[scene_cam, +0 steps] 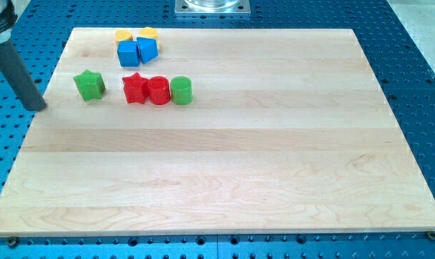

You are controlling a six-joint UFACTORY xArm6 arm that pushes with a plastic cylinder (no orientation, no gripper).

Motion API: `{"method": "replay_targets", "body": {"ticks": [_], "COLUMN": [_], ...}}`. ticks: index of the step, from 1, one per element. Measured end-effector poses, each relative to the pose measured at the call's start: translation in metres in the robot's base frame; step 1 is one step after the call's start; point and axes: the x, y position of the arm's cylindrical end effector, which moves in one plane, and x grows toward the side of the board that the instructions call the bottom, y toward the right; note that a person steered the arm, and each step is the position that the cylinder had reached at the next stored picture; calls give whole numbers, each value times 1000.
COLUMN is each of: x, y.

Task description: Keep arm on left to green star

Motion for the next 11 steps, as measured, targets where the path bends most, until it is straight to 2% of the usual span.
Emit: {"method": "replay_targets", "body": {"ticks": [1,2,3,4,8,10,11], "x": [-5,-47,-47,-11,-21,-54,-88], "y": [1,28,32,50,86,14,81]}}
